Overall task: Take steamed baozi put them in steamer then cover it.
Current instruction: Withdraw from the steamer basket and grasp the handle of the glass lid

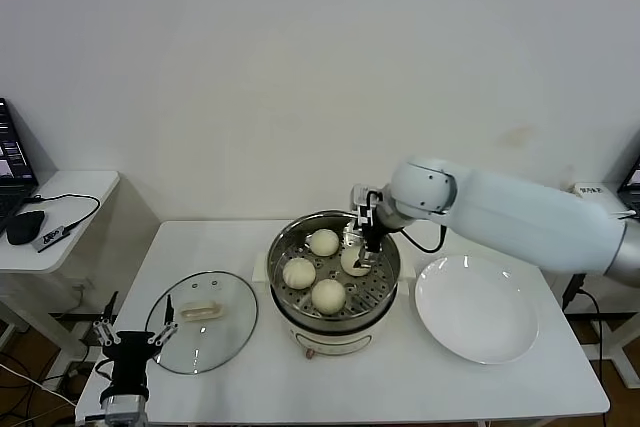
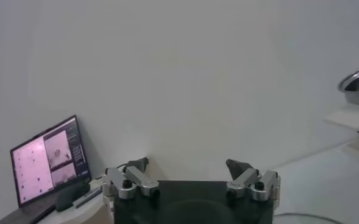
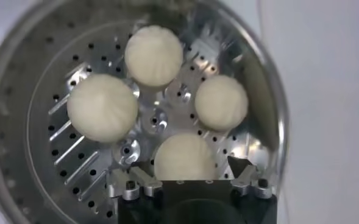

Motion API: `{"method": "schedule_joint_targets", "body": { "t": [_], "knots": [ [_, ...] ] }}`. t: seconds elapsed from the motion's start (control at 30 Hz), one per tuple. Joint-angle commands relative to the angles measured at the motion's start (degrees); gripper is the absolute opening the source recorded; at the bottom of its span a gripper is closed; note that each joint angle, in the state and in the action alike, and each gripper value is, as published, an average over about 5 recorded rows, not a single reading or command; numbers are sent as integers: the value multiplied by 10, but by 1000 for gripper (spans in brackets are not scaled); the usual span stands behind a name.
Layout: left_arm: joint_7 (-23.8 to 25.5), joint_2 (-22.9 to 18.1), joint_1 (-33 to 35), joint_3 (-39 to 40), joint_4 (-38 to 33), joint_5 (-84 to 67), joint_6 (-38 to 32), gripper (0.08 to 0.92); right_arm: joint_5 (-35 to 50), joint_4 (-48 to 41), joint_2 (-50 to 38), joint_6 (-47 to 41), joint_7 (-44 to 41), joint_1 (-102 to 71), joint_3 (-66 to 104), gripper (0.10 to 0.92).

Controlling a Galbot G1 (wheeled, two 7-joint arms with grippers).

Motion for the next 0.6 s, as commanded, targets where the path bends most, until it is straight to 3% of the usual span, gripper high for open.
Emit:
{"method": "schedule_joint_targets", "body": {
  "t": [0.03,0.17,0.3,0.47,0.6],
  "knots": [
    [-1,-1,-5,1,8,-1,-11,823,107,118,-119,27,247,-84,111,822],
    [-1,-2,-8,1,17,-1,-20,823,81,159,-178,129,380,-266,245,823],
    [0,-2,-11,-1,25,1,-24,823,0,177,-191,247,438,-520,471,823],
    [3,-2,-14,-3,41,5,-47,823,-137,164,-90,379,433,-792,746,823],
    [2,-3,-16,-1,53,5,-56,823,-198,155,25,471,389,-922,915,823]
  ]
}}
